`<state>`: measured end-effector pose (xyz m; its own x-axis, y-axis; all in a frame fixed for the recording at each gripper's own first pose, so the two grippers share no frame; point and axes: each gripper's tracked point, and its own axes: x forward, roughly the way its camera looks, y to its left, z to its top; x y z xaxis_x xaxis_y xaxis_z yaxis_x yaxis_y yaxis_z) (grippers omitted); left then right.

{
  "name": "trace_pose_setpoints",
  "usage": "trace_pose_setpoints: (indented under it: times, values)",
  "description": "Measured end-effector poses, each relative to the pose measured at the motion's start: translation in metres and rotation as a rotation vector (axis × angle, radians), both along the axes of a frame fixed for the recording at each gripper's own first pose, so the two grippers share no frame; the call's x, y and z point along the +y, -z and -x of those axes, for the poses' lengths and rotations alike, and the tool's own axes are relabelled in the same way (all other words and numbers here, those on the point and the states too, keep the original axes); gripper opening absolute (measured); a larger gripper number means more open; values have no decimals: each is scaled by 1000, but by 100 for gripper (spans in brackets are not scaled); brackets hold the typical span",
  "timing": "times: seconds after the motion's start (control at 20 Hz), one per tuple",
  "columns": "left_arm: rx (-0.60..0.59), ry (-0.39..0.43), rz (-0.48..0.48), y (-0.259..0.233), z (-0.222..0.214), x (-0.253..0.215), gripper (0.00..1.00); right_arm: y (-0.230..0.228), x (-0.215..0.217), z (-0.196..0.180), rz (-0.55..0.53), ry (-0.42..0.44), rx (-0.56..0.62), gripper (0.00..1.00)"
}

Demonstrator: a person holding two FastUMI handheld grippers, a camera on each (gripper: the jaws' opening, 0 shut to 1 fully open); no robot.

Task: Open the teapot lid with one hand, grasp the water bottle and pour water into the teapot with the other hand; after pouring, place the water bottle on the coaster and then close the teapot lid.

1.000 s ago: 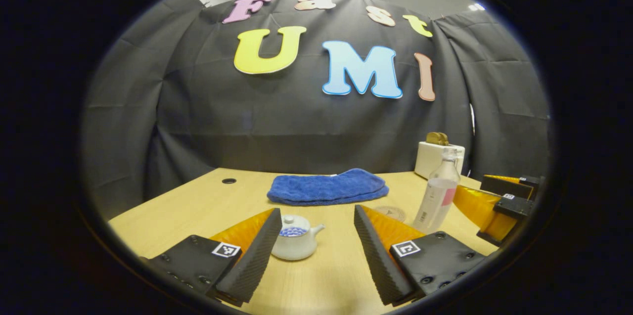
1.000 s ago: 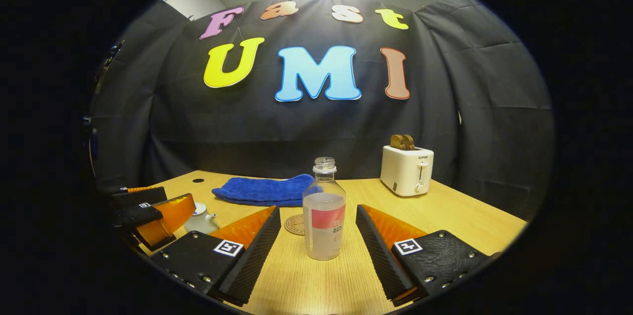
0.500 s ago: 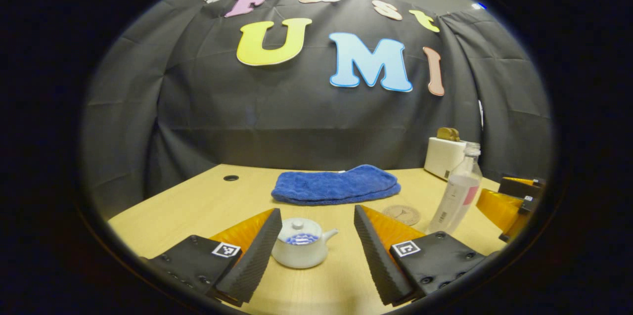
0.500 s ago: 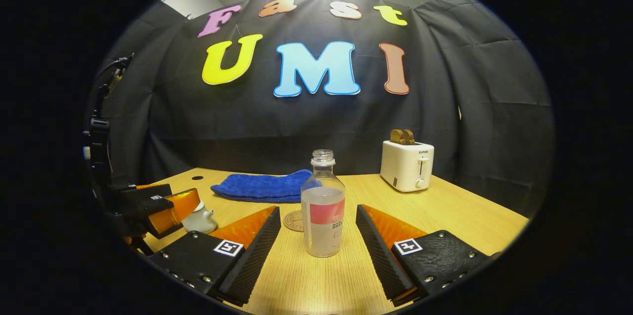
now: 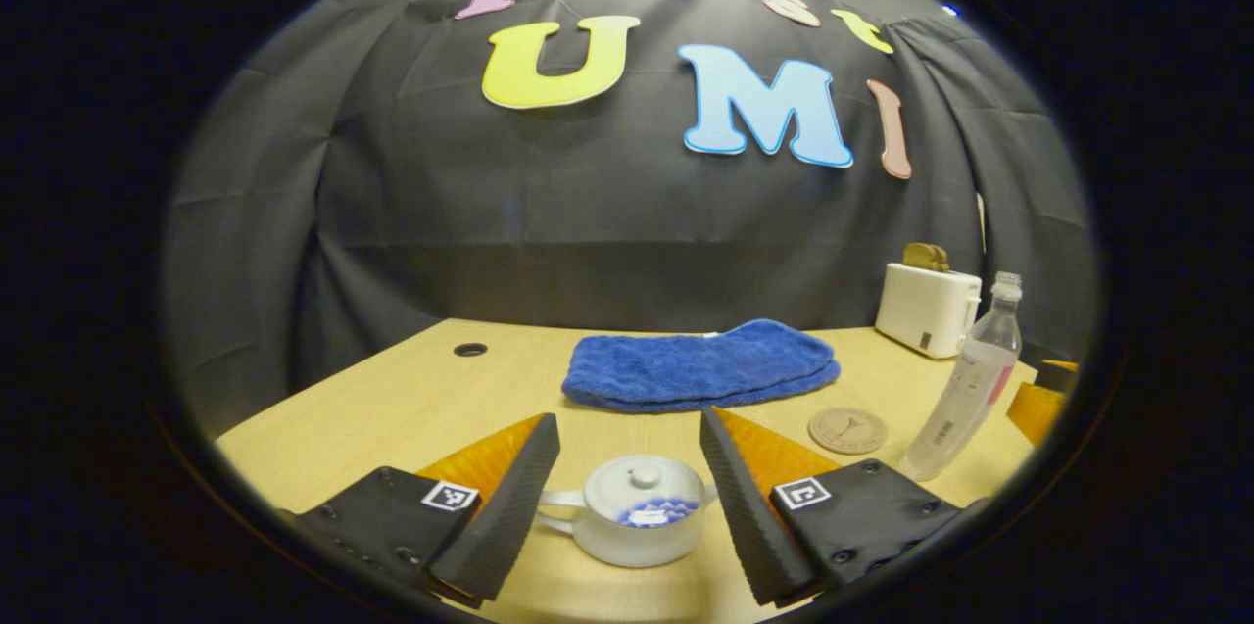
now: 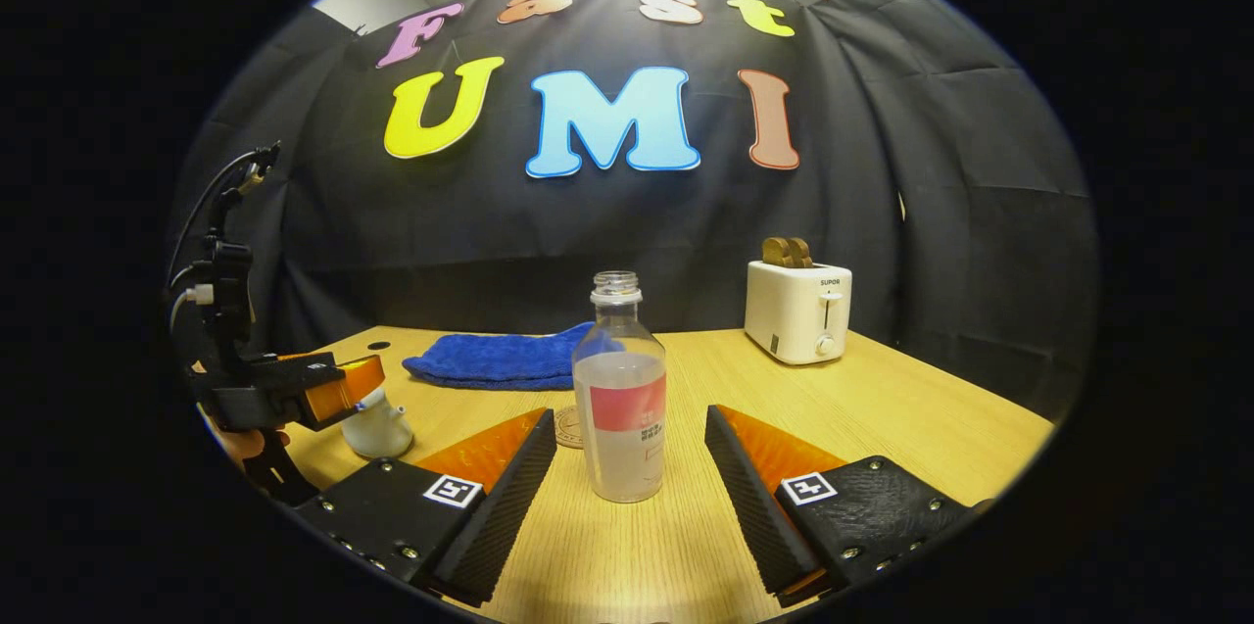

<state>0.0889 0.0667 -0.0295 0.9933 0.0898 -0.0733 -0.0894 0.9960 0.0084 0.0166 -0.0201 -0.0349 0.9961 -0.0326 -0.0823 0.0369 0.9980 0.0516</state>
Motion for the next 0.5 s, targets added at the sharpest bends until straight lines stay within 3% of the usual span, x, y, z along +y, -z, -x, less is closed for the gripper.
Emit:
trace_pose_setpoints:
  times: [0.5]
  values:
    - [41,2,-31,21,-13,-6,75,11,-16,-2,-11,35,31,95]
